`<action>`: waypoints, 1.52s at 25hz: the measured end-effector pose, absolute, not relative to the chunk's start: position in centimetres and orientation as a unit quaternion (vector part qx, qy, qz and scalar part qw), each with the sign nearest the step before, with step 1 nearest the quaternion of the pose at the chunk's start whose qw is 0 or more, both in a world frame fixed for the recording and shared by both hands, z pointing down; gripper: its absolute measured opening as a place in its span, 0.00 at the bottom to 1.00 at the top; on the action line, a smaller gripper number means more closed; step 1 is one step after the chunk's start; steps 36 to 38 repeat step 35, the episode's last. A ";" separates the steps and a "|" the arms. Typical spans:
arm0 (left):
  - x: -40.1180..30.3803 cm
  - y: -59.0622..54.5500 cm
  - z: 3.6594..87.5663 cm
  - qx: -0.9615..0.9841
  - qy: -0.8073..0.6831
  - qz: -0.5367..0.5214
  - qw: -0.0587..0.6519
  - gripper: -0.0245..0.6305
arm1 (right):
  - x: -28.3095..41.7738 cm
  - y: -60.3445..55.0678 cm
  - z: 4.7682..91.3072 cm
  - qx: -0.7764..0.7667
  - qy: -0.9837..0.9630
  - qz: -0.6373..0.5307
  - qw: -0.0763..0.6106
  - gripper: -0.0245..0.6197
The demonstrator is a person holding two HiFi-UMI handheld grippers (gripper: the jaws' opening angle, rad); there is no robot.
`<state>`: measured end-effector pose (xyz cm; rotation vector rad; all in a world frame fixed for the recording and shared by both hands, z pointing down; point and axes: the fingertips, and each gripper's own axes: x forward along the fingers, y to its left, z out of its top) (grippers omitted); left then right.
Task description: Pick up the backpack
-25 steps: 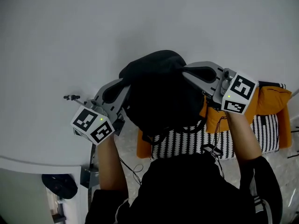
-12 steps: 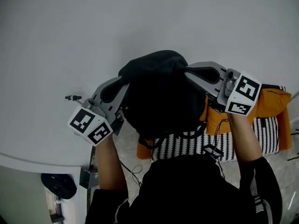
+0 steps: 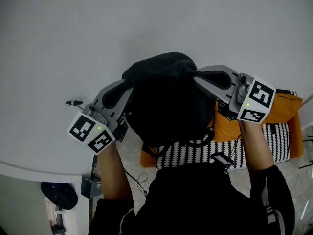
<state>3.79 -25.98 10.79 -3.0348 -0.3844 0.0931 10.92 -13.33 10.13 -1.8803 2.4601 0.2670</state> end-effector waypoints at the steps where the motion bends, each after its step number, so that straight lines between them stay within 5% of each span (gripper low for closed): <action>1: 4.0 -25.8 10.8 -0.991 -0.127 0.031 0.041 0.10 | 11.1 -13.1 10.1 -0.606 0.791 0.087 0.017 0.09; 38: 4.4 -23.5 9.9 -0.986 -0.155 0.035 0.046 0.10 | 11.6 -10.8 9.1 -0.625 0.773 0.106 0.035 0.09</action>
